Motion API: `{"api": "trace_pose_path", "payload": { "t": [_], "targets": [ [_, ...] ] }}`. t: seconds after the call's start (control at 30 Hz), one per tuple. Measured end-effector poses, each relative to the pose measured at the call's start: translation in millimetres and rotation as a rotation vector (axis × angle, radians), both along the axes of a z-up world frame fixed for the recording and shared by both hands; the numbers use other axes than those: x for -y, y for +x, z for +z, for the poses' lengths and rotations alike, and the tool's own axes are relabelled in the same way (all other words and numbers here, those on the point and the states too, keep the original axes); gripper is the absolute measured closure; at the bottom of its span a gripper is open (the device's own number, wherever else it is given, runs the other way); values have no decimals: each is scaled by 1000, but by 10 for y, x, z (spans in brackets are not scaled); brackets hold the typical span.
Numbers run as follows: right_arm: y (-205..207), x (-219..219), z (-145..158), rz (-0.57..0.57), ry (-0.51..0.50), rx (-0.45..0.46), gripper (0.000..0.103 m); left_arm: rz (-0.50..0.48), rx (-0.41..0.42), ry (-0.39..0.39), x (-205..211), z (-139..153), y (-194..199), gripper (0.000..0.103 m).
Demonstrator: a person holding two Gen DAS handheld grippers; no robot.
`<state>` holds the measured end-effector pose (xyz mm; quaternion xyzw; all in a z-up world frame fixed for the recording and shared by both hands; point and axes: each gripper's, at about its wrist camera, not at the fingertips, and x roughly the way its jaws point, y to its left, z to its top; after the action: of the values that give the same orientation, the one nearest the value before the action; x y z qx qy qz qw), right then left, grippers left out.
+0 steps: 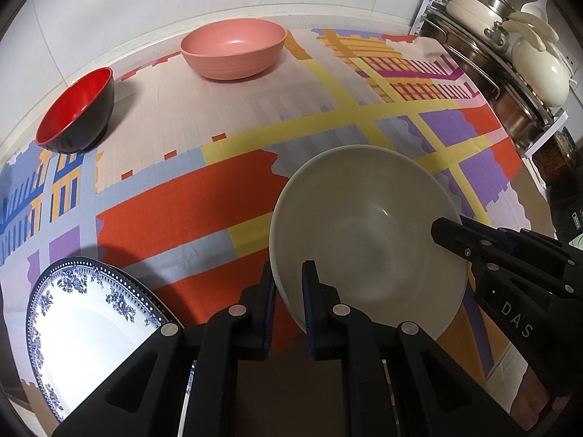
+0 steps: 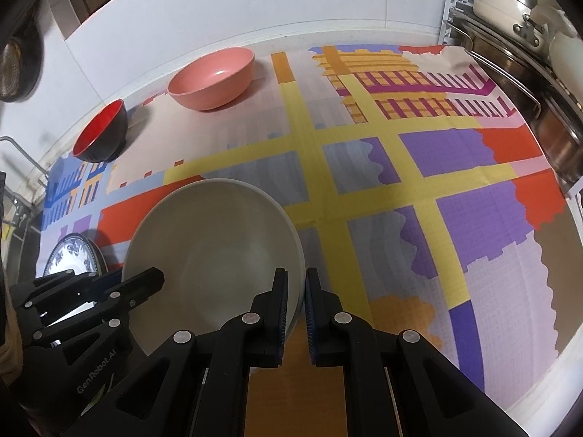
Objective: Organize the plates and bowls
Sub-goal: 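Lift the white bowl with both grippers and carry it toward the plate stack, then lower the white bowl onto the plate stack and open both grippers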
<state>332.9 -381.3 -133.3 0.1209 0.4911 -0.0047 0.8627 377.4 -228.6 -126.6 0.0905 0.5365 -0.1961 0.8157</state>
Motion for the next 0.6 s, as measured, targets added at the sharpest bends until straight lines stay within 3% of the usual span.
{"api": "trace_pose_path", "payload": {
  "t": [0.23, 0.33, 0.43, 0.6],
  "targets": [
    [-11, 10, -18, -6, 9, 0, 92, 12, 20, 0, -3, 40, 2, 86],
    [-8, 30, -20, -12, 23, -3, 89, 18, 41, -9, -33, 104, 15, 66],
    [-19, 44, 29, -19, 20, 16, 71, 25, 77, 0, -63, 175, 28, 59],
    [-22, 56, 185, -27, 14, 60, 71, 34, 132, 0, -132, 335, 83, 45]
  ]
}}
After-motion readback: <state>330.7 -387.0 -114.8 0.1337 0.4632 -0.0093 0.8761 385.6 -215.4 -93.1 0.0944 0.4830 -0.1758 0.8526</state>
